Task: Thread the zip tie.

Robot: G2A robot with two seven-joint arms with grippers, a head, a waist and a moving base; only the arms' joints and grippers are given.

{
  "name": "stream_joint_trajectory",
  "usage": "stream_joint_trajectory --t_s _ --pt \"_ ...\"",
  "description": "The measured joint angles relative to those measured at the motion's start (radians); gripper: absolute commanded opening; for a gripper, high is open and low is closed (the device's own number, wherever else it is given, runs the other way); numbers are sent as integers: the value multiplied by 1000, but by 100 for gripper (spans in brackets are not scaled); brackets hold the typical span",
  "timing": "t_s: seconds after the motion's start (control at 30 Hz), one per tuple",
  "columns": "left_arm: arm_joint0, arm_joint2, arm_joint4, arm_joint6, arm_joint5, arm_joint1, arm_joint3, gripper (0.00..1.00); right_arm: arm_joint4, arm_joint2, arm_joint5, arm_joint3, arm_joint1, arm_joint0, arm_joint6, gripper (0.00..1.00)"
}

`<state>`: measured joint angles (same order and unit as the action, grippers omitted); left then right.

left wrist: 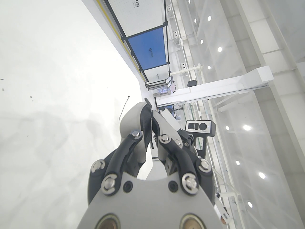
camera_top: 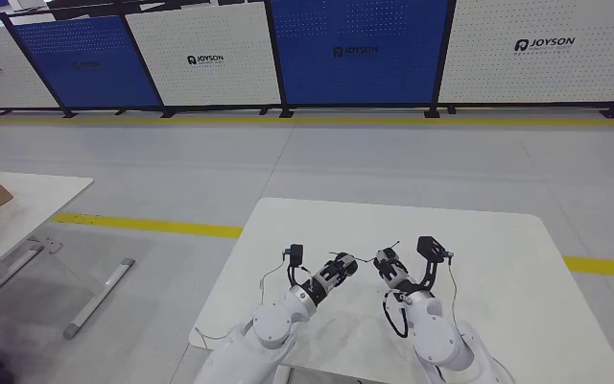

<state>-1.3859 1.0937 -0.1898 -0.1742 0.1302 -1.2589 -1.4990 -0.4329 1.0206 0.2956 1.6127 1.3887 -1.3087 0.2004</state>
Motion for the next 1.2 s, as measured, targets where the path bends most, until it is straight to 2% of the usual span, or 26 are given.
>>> stream_joint_trajectory --t_s 1.2 --pt "0 0 0 0 0 0 0 0 -15 11 -19 -16 15 3 -4 0"
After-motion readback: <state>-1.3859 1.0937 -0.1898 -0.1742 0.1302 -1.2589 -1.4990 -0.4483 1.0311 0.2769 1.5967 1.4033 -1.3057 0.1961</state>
